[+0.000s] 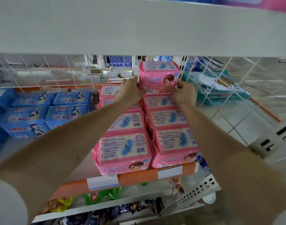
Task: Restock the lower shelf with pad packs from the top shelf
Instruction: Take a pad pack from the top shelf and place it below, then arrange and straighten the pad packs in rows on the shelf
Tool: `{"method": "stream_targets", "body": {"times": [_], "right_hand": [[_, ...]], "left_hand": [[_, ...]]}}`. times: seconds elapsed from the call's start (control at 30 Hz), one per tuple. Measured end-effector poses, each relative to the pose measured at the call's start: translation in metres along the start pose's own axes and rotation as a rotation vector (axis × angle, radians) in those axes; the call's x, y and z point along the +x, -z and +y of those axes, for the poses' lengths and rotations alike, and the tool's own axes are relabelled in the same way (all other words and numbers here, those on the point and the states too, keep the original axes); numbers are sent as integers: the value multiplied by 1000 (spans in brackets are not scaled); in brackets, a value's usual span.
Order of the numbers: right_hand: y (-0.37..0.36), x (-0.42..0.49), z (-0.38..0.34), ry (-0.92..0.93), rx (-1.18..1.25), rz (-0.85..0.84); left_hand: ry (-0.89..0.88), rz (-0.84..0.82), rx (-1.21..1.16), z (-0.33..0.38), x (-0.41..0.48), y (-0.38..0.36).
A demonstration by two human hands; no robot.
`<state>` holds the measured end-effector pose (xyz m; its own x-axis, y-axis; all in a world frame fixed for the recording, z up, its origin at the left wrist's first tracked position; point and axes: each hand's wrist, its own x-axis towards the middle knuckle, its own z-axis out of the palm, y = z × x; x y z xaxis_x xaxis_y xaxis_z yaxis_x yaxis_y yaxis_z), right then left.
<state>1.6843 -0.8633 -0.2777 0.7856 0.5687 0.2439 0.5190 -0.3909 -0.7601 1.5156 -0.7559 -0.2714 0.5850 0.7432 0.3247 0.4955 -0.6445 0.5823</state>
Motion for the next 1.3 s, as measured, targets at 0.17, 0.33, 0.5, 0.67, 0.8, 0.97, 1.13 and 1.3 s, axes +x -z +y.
{"method": "stream_targets", "body": {"times": [0.17,0.33,0.5,0.67,0.8,0.97,1.13,1.3], "right_hand": [[0,-12,-9,37,26,43],[-3,-10,-22,48,-41,30],[-9,6,-22,-18,-43,39],[-5,7,-26,-25,-43,9],[3,-5,-30,20,-99,-12],[17,-58,-38,133,-156,-75],[29,-112,-50,245,-265,-164],[28,-148,-51,287,-269,-158]], "left_hand": [[7,60,-50,5,-10,5],[108,4,-53,13,-3,5],[169,-28,-145,16,10,5],[118,12,-39,17,14,8],[64,-29,61,16,-5,15],[-117,-77,192,7,-42,24],[-319,-167,299,-1,-78,51],[-373,-182,326,-4,-110,72]]}}
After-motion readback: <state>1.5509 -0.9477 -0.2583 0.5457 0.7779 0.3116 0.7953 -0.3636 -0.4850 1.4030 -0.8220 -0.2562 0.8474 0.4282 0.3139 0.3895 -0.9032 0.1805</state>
